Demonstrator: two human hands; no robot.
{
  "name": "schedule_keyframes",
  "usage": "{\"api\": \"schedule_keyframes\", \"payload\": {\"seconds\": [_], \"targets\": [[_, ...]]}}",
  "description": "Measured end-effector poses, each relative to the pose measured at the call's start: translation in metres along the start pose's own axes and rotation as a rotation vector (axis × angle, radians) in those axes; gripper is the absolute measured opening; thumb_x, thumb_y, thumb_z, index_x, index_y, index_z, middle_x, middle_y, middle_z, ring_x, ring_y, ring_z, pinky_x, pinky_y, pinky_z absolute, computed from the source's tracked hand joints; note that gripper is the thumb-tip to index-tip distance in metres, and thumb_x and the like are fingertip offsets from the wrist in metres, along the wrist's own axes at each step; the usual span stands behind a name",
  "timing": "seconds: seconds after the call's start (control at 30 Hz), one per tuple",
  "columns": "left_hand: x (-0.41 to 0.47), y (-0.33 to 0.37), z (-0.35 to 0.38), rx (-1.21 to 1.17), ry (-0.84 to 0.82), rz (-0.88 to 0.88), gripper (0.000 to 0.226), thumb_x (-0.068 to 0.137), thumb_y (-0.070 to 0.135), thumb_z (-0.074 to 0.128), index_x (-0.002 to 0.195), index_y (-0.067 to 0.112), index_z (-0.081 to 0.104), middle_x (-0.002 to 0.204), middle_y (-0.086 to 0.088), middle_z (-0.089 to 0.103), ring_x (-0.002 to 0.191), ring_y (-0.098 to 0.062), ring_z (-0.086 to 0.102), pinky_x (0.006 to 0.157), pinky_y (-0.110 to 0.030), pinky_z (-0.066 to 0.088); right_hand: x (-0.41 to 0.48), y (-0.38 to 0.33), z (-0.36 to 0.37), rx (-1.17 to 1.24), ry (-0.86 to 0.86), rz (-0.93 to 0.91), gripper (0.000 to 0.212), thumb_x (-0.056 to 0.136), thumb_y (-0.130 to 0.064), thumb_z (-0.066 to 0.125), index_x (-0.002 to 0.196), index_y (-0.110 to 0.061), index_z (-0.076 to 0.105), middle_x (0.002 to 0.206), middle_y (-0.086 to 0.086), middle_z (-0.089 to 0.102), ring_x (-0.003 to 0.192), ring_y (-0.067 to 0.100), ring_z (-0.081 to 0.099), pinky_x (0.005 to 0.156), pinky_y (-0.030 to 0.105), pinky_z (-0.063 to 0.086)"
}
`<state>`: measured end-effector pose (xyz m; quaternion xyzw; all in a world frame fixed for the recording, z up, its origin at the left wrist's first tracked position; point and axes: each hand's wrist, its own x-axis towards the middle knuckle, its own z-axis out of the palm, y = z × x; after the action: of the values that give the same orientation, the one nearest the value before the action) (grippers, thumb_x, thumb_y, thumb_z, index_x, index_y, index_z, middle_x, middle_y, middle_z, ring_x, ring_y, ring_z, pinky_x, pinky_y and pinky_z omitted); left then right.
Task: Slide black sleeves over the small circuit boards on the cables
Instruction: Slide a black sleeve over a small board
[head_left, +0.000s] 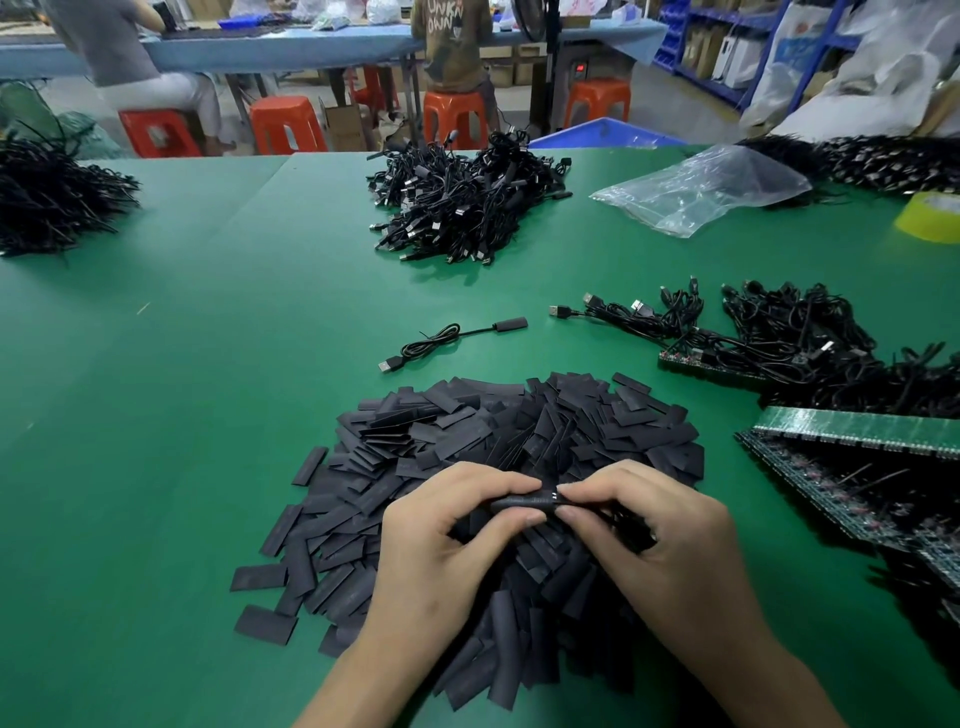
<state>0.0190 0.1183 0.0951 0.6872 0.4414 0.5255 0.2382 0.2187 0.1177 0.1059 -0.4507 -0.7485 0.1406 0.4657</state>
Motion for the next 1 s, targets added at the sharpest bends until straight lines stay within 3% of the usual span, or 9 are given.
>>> {"api": "schedule_keyframes", "payload": {"seconds": [0.2, 0.3, 0.53, 0.6, 0.8, 1.0], "targets": [[-0.001, -0.002, 0.001, 0.002, -0.012, 0.008, 0.015, 0.087, 0.024, 0.080, 0.101, 0.024, 0.080, 0.100, 0.013, 0.075, 0.095, -0.014, 0.072, 0.083, -0.021, 0.052, -0.002, 0.001, 0.002, 0.010, 0.007, -0.011, 0.004, 0.088, -0.021, 0.076, 0.090, -0.018, 0.077, 0.089, -0.014, 0.071, 0.085, 0.004, 0.069, 0.071, 0.027, 0.053], [-0.001, -0.001, 0.003, 0.016, 0.067, -0.021, 0.025, 0.083, 0.033, 0.082, 0.107, 0.025, 0.079, 0.102, 0.015, 0.075, 0.096, -0.012, 0.072, 0.085, -0.021, 0.053, -0.002, -0.001, 0.002, 0.021, 0.042, 0.009, 0.005, 0.086, -0.019, 0.079, 0.091, -0.018, 0.079, 0.090, -0.015, 0.073, 0.086, 0.002, 0.070, 0.072, 0.025, 0.054], [-0.008, 0.003, 0.011, -0.076, 0.258, -0.185, 0.045, 0.076, 0.040, 0.089, 0.118, 0.029, 0.077, 0.092, 0.006, 0.078, 0.087, -0.018, 0.076, 0.085, -0.044, 0.060, -0.002, -0.006, 0.003, 0.025, 0.069, 0.045, 0.017, 0.083, -0.009, 0.083, 0.097, -0.020, 0.080, 0.093, -0.017, 0.074, 0.089, -0.001, 0.070, 0.076, 0.017, 0.054], [-0.009, 0.004, 0.013, -0.076, 0.281, -0.190, 0.045, 0.076, 0.037, 0.086, 0.118, 0.027, 0.077, 0.091, 0.006, 0.078, 0.086, -0.016, 0.076, 0.085, -0.041, 0.061, -0.003, -0.008, 0.004, 0.021, 0.083, 0.061, 0.017, 0.084, -0.010, 0.082, 0.095, -0.021, 0.080, 0.093, -0.020, 0.073, 0.089, -0.003, 0.070, 0.077, 0.015, 0.053], [-0.008, 0.006, 0.016, -0.011, 0.273, -0.114, 0.035, 0.083, 0.028, 0.084, 0.117, 0.031, 0.076, 0.102, 0.020, 0.077, 0.092, -0.005, 0.074, 0.084, -0.017, 0.054, -0.002, -0.010, 0.005, -0.024, 0.161, 0.114, 0.007, 0.087, -0.020, 0.080, 0.093, -0.025, 0.079, 0.091, -0.024, 0.071, 0.088, -0.005, 0.068, 0.078, 0.010, 0.049], [-0.009, 0.005, 0.018, 0.002, 0.242, -0.047, 0.035, 0.090, 0.030, 0.072, 0.125, 0.033, 0.071, 0.112, 0.026, 0.073, 0.101, -0.001, 0.072, 0.089, -0.013, 0.051, -0.002, -0.009, 0.004, -0.073, 0.189, 0.115, 0.006, 0.087, -0.024, 0.076, 0.092, -0.026, 0.079, 0.091, -0.026, 0.071, 0.089, -0.007, 0.067, 0.079, 0.010, 0.048]]}}
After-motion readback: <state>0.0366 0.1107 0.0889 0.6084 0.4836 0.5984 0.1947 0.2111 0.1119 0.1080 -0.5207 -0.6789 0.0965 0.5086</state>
